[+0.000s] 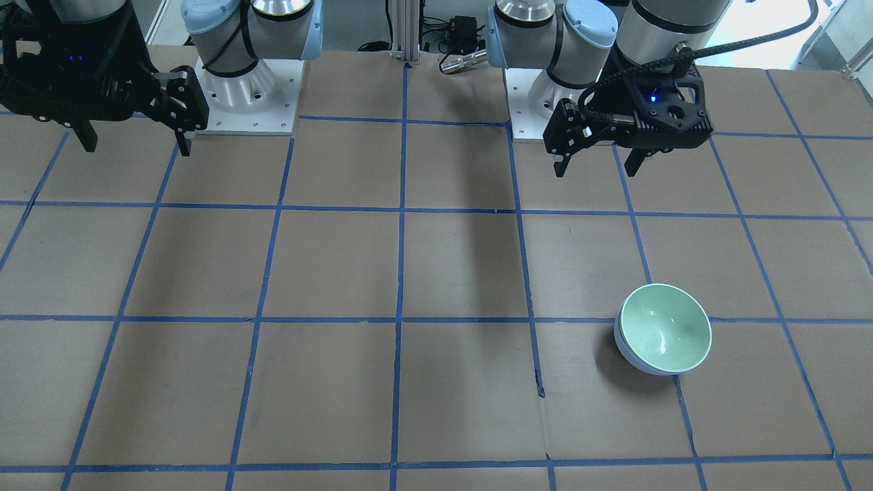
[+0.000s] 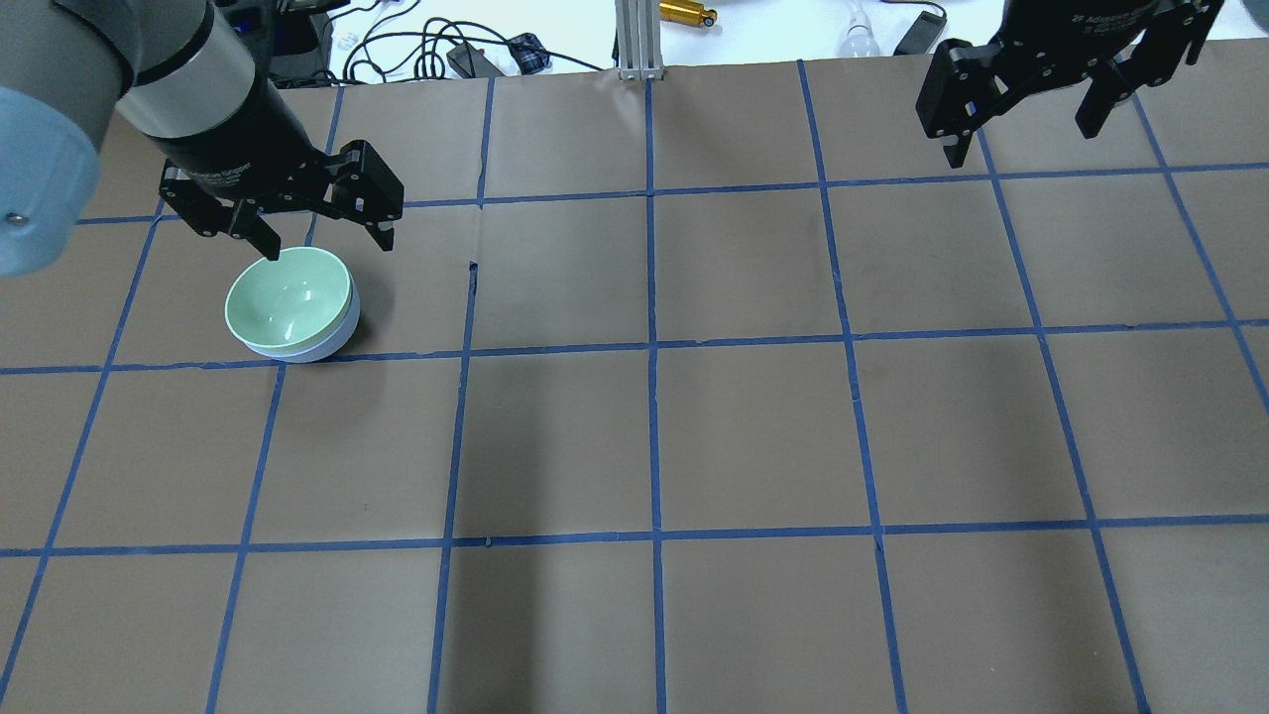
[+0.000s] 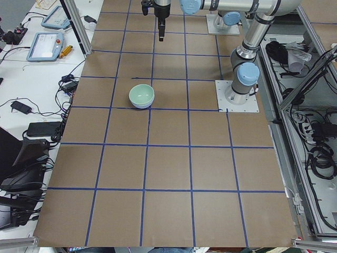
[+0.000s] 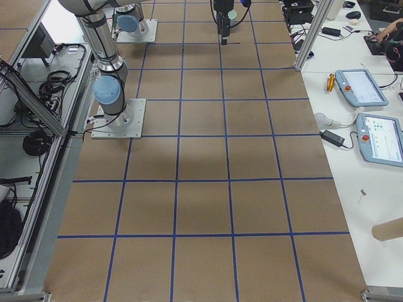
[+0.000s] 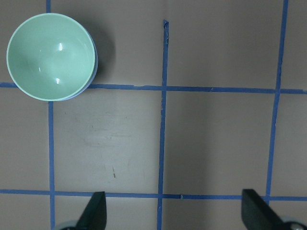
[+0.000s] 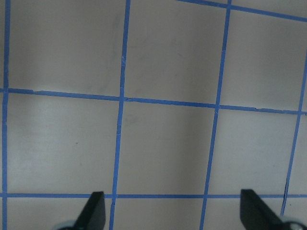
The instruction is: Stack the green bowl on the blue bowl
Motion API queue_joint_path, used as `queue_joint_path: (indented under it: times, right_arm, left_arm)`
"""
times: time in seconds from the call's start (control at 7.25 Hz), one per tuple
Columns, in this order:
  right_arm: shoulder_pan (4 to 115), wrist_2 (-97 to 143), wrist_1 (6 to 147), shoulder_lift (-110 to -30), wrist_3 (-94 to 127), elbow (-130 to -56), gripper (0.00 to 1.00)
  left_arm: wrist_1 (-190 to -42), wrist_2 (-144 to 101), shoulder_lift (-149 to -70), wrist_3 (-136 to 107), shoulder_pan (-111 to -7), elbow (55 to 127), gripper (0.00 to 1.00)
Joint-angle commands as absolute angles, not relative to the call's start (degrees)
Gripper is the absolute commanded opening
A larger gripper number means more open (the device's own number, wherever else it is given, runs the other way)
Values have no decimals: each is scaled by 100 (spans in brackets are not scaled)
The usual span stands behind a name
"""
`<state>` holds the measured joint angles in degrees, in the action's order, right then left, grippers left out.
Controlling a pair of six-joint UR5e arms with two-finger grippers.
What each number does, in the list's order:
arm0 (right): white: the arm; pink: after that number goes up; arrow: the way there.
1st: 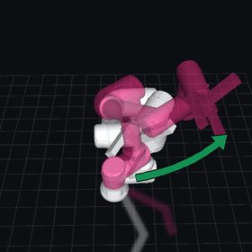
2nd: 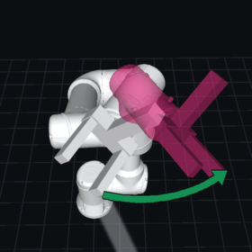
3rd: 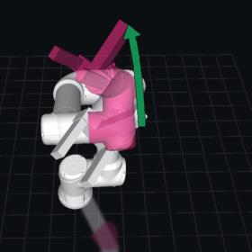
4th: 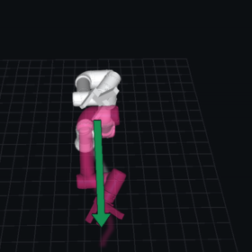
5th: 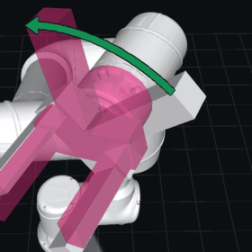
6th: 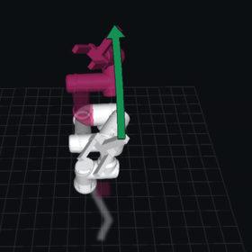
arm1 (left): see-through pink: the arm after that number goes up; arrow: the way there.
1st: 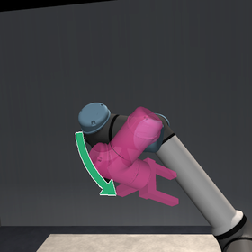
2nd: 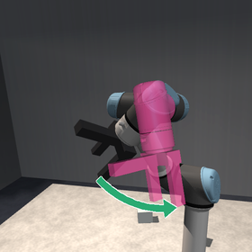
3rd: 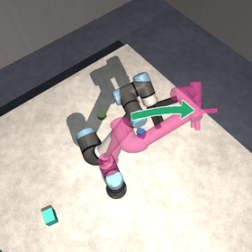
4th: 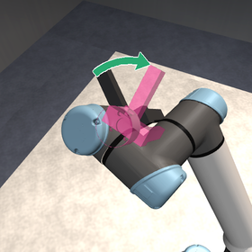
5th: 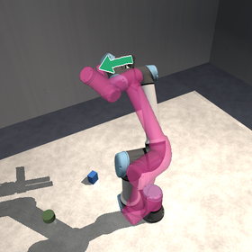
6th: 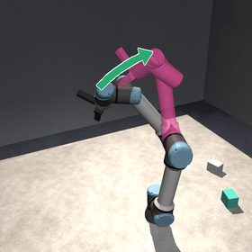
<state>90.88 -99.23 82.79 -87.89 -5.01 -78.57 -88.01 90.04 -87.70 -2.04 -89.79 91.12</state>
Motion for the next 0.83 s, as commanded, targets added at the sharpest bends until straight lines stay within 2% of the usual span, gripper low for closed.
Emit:
queue_joint_path:
  times: [0.0, 0.69]
  right_arm:
    - [9088, -9923, 8279, -8789, -501, -7857, 100]
    - [9088, -9923, 8279, -8789, -501, -7857, 100]
  left_arm:
    - [-8798, 9009, -8833, -202, -8991, 9079, 100]
    - [-8789, 8991, -8833, -193, -9017, 9044, 100]
